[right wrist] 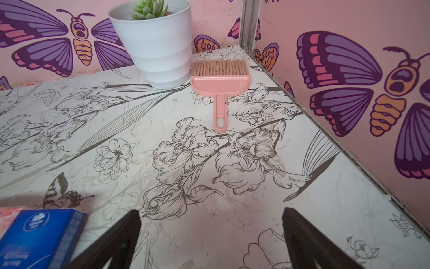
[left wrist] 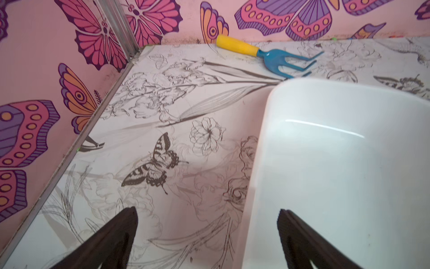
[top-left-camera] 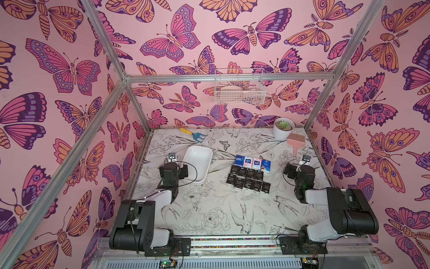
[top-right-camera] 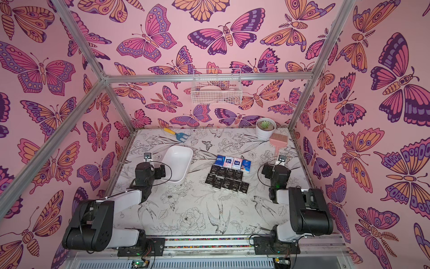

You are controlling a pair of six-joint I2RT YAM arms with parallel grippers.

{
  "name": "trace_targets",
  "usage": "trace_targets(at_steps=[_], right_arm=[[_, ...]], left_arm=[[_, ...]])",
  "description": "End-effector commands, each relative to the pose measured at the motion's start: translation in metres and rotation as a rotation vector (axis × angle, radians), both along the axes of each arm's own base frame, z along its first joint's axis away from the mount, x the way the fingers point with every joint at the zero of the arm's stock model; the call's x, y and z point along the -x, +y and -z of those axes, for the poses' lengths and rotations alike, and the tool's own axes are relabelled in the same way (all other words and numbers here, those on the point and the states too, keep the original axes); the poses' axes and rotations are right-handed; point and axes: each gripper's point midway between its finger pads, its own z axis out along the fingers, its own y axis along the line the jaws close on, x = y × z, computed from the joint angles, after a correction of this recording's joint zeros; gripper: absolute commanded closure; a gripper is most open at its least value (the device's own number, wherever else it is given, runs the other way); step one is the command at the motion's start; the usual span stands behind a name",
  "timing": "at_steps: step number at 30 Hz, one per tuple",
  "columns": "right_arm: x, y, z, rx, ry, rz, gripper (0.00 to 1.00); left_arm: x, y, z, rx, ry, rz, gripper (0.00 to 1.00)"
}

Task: Take the pocket tissues out of the storage box
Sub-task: Reset both arms

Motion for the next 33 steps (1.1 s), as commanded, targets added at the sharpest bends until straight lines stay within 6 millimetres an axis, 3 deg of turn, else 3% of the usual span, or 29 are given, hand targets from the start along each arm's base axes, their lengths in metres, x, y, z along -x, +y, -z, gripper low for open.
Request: trace_targets(at_steps=[1,6,17,18,33], right_arm=[[-0.007,0.003,-0.013,0.004,-0.039,-0.013,0.01],[-0.007,0.003,-0.014,0.003,-0.042,-0.012,0.01],[-0.007,0.002,-0.014,0.004,-0.042,-0.011,0.01],[-0.007,0.003,-0.014,0.003,-0.042,-0.012,0.01],[-0.007,0.002,-0.014,0.003,-0.042,-0.011,0.01]], left_arm=[[-0.006,-0.006,-0.019,-0.007,-0.151,0.039,0.00],[-0.001,-0.011,0.003,-0.008,-0.145,0.071,0.00],[-0.004,-0.003,0.013,0.001,-0.095,0.038,0.00],[-0.014,-0.004,0.002,0.011,-0.120,0.039,0.00],[-0.016,0.000,0.003,0.024,-0.109,0.029,0.00]])
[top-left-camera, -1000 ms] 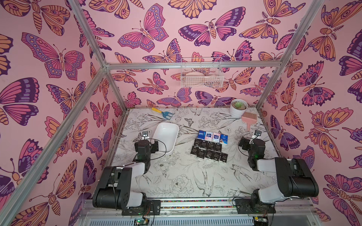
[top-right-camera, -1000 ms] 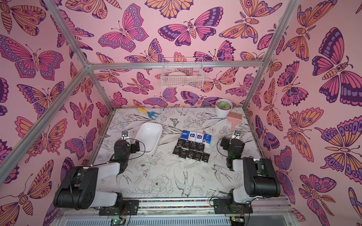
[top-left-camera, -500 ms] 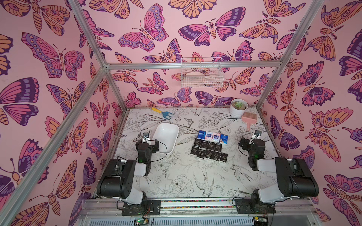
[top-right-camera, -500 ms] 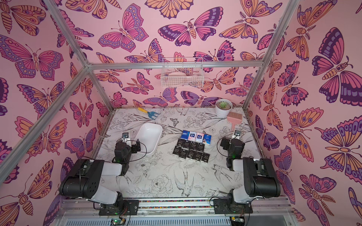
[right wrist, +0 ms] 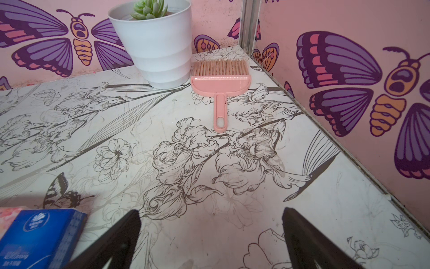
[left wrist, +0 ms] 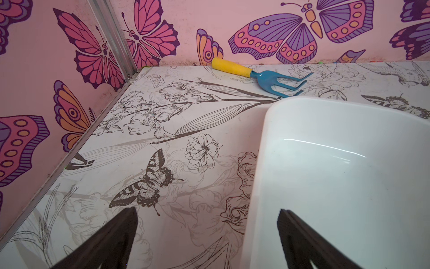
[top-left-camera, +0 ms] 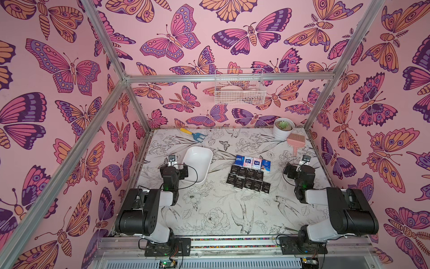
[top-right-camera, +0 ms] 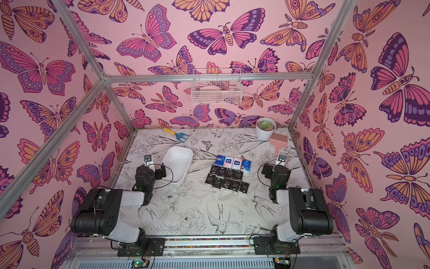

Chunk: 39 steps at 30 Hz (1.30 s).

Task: Take the pocket tissues out of the storage box
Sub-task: Reset both arms

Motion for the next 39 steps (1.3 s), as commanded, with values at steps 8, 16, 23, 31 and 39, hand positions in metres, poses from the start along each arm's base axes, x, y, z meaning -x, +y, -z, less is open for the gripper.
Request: trace_targets(at_steps=[8,16,23,31,39], right_arm=[[-0.010,0.022,-0.013,0.007,-0.034,-0.134,0.01],[-0.007,0.004,-0.013,-0.006,-0.041,-0.027,0.01],[-0.010,0.042,-0.012,-0.012,-0.047,-0.264,0.01],[-0.013,0.018,-0.011,-0.010,-0.017,-0.117,0.01],[-0.013,0.017,-0.011,-0.009,-0.015,-0.117,0.01]], left_arm=[[-0.001,0.001,0.003,0.014,0.007,0.002,0.00],[0.003,0.021,0.001,0.015,-0.006,-0.124,0.00],[0.000,-0.006,0.002,0.013,-0.002,0.047,0.00],[0.000,0.004,0.002,0.012,0.001,-0.019,0.00],[0.000,0.004,0.002,0.012,-0.001,-0.017,0.00]])
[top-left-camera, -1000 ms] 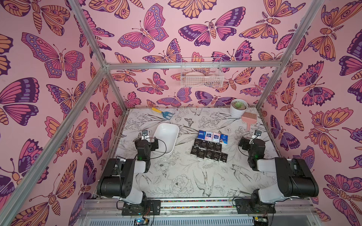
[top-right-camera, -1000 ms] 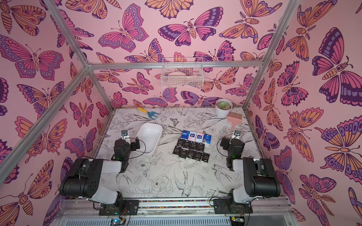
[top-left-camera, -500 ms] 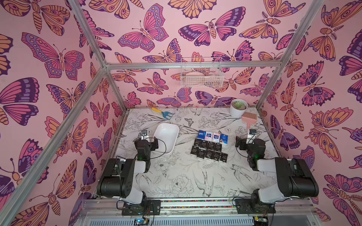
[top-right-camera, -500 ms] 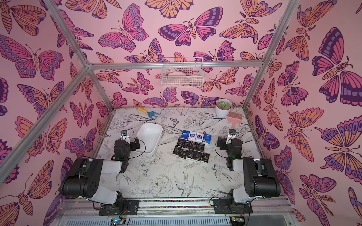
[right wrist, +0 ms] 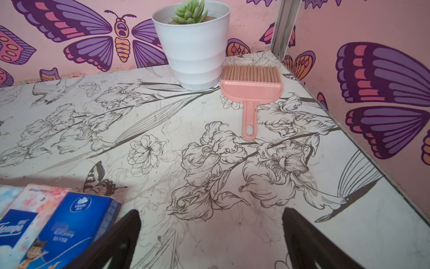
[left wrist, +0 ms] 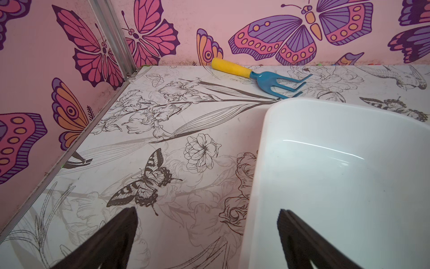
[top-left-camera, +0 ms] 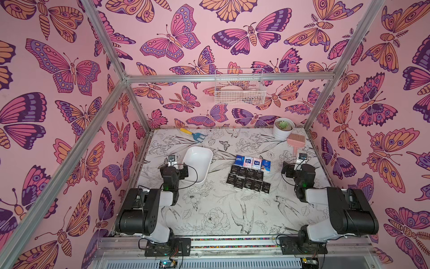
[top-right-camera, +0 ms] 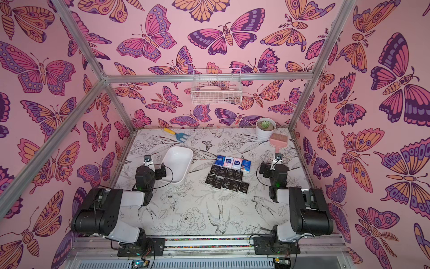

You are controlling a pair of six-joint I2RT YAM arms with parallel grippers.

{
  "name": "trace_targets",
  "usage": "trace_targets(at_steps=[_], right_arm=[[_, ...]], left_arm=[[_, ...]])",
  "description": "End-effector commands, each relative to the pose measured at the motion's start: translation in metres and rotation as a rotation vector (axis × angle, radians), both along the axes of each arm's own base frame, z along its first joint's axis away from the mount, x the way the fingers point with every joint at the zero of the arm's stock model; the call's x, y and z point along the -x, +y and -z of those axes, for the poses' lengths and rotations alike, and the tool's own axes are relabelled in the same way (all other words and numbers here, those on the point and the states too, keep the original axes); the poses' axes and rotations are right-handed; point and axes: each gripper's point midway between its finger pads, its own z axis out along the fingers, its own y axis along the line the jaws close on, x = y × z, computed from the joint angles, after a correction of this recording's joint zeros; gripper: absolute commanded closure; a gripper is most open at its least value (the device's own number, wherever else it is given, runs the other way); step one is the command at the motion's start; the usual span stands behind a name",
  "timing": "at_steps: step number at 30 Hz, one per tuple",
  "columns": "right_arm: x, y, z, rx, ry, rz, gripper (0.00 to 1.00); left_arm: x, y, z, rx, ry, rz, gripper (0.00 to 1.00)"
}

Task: Take the pocket tissues out of the storage box
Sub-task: Reset both arms

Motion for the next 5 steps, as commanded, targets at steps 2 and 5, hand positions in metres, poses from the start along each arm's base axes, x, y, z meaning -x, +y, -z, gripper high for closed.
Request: trace_targets(at_steps=[2,5], right_arm=[[-0.0045,-0.0040,-0.0047,-0.004,-0.004,0.022,0.01],[-0.0044,-0.0045,-0.0053,-0.004,-0.006,0.023,0.01]], left_arm=[[-0.0014,0.0034,0.0028,0.002,0.010,-0.006,0.00],[-0.0014,0.0039,0.0026,0.007,0.010,-0.003,0.00]])
